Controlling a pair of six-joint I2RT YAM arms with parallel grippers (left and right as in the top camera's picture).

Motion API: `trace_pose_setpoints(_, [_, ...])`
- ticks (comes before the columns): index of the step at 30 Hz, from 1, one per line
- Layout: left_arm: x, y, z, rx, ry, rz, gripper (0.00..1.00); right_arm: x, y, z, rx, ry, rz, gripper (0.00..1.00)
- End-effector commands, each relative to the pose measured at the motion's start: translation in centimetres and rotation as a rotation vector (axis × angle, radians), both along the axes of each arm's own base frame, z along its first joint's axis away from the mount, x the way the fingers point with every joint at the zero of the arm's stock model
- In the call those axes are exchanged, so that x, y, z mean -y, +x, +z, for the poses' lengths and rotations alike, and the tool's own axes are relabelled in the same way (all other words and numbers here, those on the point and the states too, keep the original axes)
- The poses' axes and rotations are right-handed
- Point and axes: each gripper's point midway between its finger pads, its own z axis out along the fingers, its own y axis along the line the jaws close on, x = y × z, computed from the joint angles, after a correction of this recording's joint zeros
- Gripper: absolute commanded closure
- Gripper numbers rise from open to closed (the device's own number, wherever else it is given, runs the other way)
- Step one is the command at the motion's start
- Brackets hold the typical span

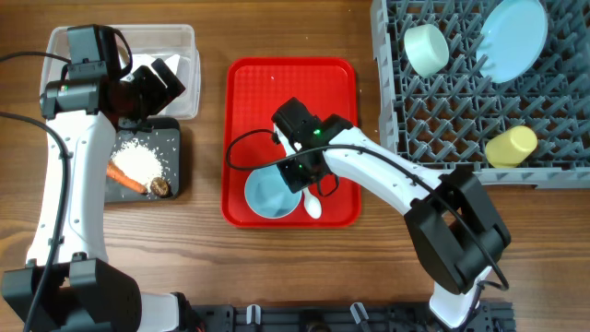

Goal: Sort waste into correct bins and load items into the dishwasher rack
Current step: 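Lift the light-blue bowl with the right gripper and carry it to the rack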

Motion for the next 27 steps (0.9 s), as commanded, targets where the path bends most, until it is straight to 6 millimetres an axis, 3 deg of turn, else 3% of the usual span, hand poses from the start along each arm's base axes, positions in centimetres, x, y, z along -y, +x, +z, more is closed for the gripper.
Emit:
trace_pose_setpoints(1, [-0.3,0.3,0.5,0.013,0.001,0.017,0.0,-0.1,3.3,3.4,0.101,0.04,-0.049,0.96])
trace_pose_setpoints(5, [-0.3,0.3,0.5,0.013,0.001,0.017,0.0,0.6,8.4,12.1,0.286,0.15,-0.121,0.96])
trace_pose_setpoints(8, [-0.3,0.3,0.5,0.013,0.001,0.017,0.0,4.6,12.3,19.7,0.475,0.169,-0.246,0.96])
trace_pose_setpoints(10, [-0.3,0.3,0.5,0.013,0.001,0.017,0.0,7.5,13.6,22.3,0.562,0.137,-0.318,0.96])
trace_pose_setpoints(13, [-0.3,0.3,0.5,0.013,0.001,0.017,0.0,12.3,14.8,24.7,0.666,0.04,-0.437,0.96])
trace_pose_setpoints(15, [-0.3,0.3,0.5,0.013,0.001,0.017,0.0,16.7,15.2,25.9,0.734,-0.07,-0.548,0.96])
trace_pose_setpoints(21, [-0.3,0.3,0.5,0.013,0.001,0.017,0.0,27.4,14.5,28.2,0.874,-0.449,-0.856,0.96])
trace_pose_setpoints(23, [-0.3,0.3,0.5,0.013,0.001,0.017,0.0,29.9,13.8,28.7,0.907,-0.567,-0.916,0.96])
trace_pose_setpoints(27, [-0.3,0.3,0.5,0.013,0.001,0.017,0.0,32.7,13.1,28.6,0.916,-0.707,-0.97,0.96])
